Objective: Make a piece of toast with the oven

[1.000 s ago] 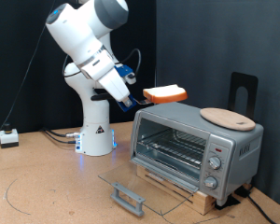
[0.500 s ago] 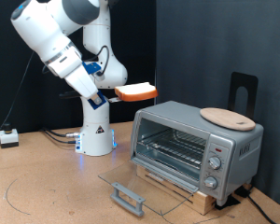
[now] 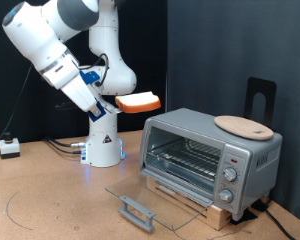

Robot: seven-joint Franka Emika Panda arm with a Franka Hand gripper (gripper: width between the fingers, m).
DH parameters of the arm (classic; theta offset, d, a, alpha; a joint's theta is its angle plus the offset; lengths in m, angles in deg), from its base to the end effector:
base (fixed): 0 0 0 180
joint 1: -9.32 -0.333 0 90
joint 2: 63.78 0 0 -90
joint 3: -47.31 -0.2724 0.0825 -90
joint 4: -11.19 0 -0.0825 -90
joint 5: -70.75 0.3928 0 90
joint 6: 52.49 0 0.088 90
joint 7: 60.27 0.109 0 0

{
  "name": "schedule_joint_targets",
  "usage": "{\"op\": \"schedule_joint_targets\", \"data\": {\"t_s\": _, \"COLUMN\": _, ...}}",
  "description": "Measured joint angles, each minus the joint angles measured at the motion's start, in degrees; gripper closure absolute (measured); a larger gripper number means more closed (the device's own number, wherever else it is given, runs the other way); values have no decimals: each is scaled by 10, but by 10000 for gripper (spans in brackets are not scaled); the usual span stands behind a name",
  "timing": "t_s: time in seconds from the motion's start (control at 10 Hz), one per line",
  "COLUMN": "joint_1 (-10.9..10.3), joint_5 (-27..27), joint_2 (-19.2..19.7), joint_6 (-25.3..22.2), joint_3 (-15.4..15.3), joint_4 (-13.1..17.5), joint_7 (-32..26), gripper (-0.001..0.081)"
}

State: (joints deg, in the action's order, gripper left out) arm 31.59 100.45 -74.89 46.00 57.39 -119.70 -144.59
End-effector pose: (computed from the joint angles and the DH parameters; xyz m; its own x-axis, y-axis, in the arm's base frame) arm 0.4130 -0.2057 0.3702 0.7346 0.5345 0.4180 0.6782 -0.5971 -0.4283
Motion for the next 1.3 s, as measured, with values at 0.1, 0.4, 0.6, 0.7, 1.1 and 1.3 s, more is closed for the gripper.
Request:
{"op": "schedule_joint_targets", "data": {"t_s": 0.1, "joint_1": 0, "joint_5": -4, "joint_2": 8, "joint_6": 19, "joint_3": -2, "joint_4": -14, "joint_7": -16, "gripper": 382}}
{"op": "schedule_joint_targets", "data": {"t_s": 0.4, "joint_1": -2, "joint_5": -13, "joint_2": 41, "joint_6": 79, "joint_3": -14, "joint_4": -52, "joint_7": -55, "gripper": 382}}
{"op": "schedule_joint_targets", "data": {"t_s": 0.6, "joint_1": -5, "joint_5": -14, "joint_2": 62, "joint_6": 116, "joint_3": -27, "joint_4": -69, "joint_7": -75, "gripper": 382}}
{"op": "schedule_joint_targets", "data": {"t_s": 0.7, "joint_1": -6, "joint_5": -14, "joint_2": 71, "joint_6": 133, "joint_3": -35, "joint_4": -78, "joint_7": -82, "gripper": 382}}
{"op": "schedule_joint_targets", "data": {"t_s": 1.1, "joint_1": -12, "joint_5": -12, "joint_2": 80, "joint_6": 180, "joint_3": -61, "joint_4": -104, "joint_7": -99, "gripper": 382}}
{"op": "schedule_joint_targets", "data": {"t_s": 1.3, "joint_1": -19, "joint_5": -13, "joint_2": 78, "joint_6": 191, "joint_3": -78, "joint_4": -115, "joint_7": -103, "gripper": 382}}
